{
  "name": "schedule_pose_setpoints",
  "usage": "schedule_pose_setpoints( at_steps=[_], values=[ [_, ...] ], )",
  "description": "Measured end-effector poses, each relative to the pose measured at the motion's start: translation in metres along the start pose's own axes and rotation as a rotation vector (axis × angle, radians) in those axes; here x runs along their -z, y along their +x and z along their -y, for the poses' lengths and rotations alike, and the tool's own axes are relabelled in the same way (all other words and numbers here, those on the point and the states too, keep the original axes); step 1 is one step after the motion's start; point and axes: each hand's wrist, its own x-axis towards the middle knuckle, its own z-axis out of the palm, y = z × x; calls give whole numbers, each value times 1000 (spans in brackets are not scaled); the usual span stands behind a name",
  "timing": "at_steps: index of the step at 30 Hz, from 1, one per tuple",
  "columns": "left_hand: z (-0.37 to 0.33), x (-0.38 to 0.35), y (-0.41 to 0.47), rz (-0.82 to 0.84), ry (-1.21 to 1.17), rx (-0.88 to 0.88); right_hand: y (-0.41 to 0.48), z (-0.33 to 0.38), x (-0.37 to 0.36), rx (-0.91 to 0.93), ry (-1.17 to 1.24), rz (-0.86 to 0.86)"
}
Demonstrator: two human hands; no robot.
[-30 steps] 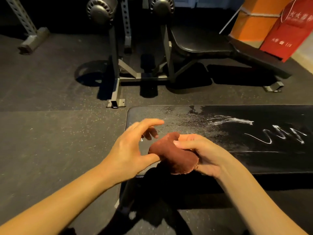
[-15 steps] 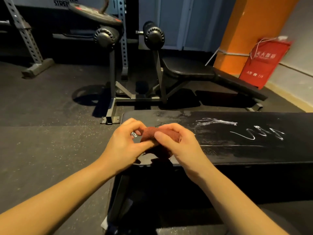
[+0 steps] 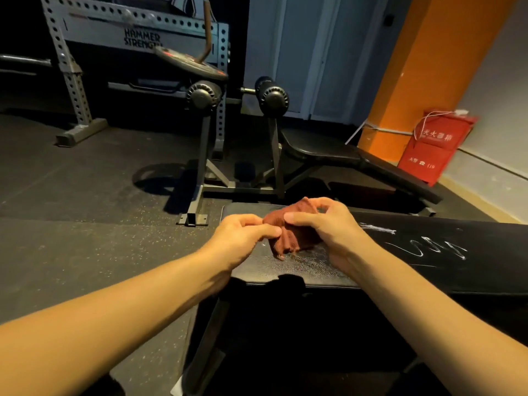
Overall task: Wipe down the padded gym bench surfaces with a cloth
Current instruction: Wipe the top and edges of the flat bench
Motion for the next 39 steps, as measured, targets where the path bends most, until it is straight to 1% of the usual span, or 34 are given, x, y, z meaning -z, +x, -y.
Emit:
schedule_pose_setpoints(
  at_steps=[2,4,6,8,10,12,14,16,17,18,20,22,23,25,27,28,29,31,32,33,34,35,36,37,39],
  values=[
    [5,-16,6,-146,-100,-80,3,-10,-4,-11,84,-82],
    [11,-30,12,-237,-155,-115,10,-22,-6,-66,160,-71],
    [20,-39,14,-263,-172,-91,22,-30,-8,-80,213,-65],
    [29,-42,20,-239,-121,-20,39,-34,-9,-59,171,-110],
    [34,-35,26,-177,6,3,55,-39,-12,12,41,-106],
    [36,-16,34,-61,187,-26,74,-44,-9,173,-197,-65],
    [38,11,43,-16,518,-66,98,-45,2,309,-501,-8],
    [44,42,52,-41,840,-99,127,-44,19,325,-778,58],
    [49,57,57,-44,935,-82,142,-48,26,315,-903,68],
    [53,69,59,-29,996,-44,154,-55,32,307,-1019,54],
    [63,85,66,49,1043,48,166,-79,34,279,-1226,4],
    [75,90,69,170,1027,89,166,-107,31,299,-1342,-69],
    [81,89,69,213,1029,80,163,-113,31,303,-1355,-113],
    [91,87,66,230,1059,39,160,-113,25,275,-1335,-172],
    [96,87,61,231,1084,15,161,-107,1,258,-1256,-210],
    [98,87,59,236,1078,18,159,-103,-21,269,-1205,-195],
    [100,87,57,239,1061,22,155,-101,-49,301,-1164,-143],
    [102,89,56,215,1013,27,135,-99,-109,402,-1145,35],
    [102,90,57,190,984,38,120,-99,-128,445,-1171,133],
    [101,92,59,165,955,54,106,-99,-131,471,-1212,217],
    [101,93,62,149,932,61,97,-98,-119,485,-1234,258],
    [100,94,65,146,918,52,95,-97,-91,461,-1254,249],
    [100,93,70,152,911,35,99,-97,-53,400,-1297,202],
    [100,91,74,157,909,17,106,-98,-9,308,-1342,128],
    [101,87,82,150,898,-11,131,-97,75,137,-1422,-109]
  ],
)
